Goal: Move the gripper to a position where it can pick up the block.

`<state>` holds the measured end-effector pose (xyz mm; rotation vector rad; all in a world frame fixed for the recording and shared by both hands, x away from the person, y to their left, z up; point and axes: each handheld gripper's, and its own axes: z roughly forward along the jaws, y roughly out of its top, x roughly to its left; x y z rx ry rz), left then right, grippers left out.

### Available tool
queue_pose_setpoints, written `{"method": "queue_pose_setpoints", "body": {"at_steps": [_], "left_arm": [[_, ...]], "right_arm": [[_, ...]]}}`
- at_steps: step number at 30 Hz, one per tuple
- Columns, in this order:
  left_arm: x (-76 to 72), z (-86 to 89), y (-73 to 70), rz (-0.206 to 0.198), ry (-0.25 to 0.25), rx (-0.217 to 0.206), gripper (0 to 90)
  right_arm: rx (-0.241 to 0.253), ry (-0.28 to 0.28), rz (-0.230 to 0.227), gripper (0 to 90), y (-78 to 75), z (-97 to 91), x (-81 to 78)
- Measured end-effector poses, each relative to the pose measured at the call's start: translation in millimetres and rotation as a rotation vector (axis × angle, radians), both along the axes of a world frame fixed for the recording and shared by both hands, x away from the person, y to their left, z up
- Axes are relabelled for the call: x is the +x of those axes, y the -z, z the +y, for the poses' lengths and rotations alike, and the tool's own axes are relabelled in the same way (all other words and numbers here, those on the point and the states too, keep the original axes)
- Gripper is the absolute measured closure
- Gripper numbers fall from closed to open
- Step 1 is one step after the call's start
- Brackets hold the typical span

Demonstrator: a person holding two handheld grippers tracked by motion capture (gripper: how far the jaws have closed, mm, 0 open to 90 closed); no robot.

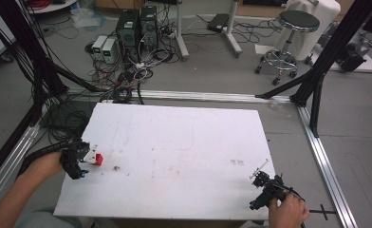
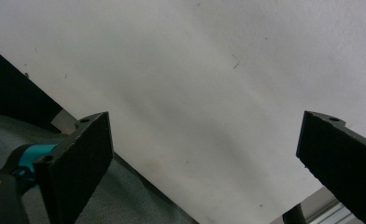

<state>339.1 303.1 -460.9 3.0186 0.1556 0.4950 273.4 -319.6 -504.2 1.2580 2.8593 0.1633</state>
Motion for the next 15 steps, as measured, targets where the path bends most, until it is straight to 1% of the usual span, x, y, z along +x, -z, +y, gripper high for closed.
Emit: {"method": "queue_pose_setpoints", "body": {"at_steps": [1, 5, 6, 7, 10, 12, 13, 15], "left_arm": [[2.3, -0.6, -0.3, 0.005, 0.027, 0.005, 22.0], [5.6, -1.8, -0.1, 0.018, 0.083, 0.024, 21.9], [6.4, -2.1, -0.3, 0.023, 0.094, 0.034, 21.9], [7.7, -2.5, 0.0, 0.027, 0.104, 0.041, 21.9], [9.9, -2.8, 0.5, 0.033, 0.113, 0.051, 21.9], [13.6, -2.8, 1.5, 0.033, 0.14, 0.07, 21.9], [15.4, -2.8, 1.9, 0.043, 0.14, 0.078, 21.9], [17.7, -2.4, 2.5, 0.051, 0.164, 0.08, 22.1]], "right_arm": [[-0.002, 0.0, 0.002, 3.1, -0.2, 0.6, 0.0], [-0.004, -0.004, 0.003, 3.1, 0.0, 1.9, 0.6], [-0.003, -0.005, 0.004, 3.2, 0.2, 2.4, 0.6], [-0.003, -0.005, 0.004, 3.2, 0.3, 2.4, 0.7], [-0.003, -0.004, 0.007, 3.2, 0.6, 2.3, 1.0], [-0.003, -0.005, 0.007, 3.2, 0.7, 2.2, 0.9], [-0.003, -0.005, 0.007, 3.1, 0.7, 2.2, 0.9], [-0.002, -0.006, 0.006, 3.1, 0.8, 2.0, 0.9]]}}
